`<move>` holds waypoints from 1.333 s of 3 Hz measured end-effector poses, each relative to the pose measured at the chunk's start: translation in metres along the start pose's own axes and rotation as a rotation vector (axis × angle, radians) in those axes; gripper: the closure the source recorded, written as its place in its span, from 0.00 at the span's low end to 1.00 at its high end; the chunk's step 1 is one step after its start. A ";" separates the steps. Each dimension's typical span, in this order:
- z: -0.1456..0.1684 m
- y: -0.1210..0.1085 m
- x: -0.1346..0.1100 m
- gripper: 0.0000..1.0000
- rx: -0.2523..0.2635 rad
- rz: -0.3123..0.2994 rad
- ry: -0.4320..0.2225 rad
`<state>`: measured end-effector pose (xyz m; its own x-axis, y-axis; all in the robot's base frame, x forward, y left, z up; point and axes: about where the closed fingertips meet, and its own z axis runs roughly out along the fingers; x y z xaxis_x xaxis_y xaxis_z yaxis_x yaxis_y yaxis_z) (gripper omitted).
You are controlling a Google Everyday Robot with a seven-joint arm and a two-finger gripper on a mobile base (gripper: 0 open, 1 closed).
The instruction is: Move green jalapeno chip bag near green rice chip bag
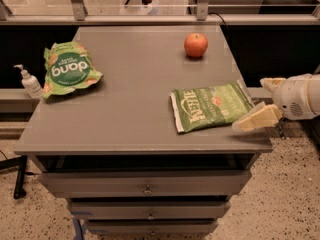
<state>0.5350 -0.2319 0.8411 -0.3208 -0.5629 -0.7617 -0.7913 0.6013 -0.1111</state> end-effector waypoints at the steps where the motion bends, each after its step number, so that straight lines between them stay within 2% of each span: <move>1: 0.008 -0.006 -0.003 0.17 0.011 0.039 -0.033; 2: 0.012 -0.008 -0.008 0.41 0.014 0.069 -0.056; 4: 0.009 -0.001 -0.026 0.88 -0.002 0.081 -0.106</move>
Offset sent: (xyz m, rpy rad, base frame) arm 0.0212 0.0062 0.0002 0.1134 -0.0006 -0.0792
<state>0.5485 -0.2128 0.8554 -0.3269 -0.4496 -0.8313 -0.7661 0.6411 -0.0454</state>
